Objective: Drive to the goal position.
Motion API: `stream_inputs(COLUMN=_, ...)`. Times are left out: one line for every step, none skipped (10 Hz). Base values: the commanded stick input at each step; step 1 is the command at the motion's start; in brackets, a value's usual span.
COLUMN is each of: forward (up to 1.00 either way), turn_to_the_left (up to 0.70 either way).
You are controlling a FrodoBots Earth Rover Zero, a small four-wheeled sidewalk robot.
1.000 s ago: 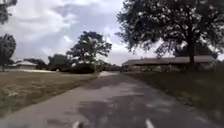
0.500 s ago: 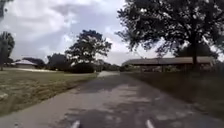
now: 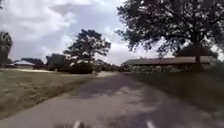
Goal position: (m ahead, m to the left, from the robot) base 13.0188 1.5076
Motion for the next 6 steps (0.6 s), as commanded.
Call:
stream_inputs(forward=0.85, turn_to_the_left=0.00)
stream_inputs(forward=0.85, turn_to_the_left=0.00)
stream_inputs(forward=0.85, turn_to_the_left=0.00)
stream_inputs(forward=0.85, turn_to_the_left=0.00)
stream_inputs(forward=0.85, turn_to_the_left=0.00)
stream_inputs(forward=0.85, turn_to_the_left=0.00)
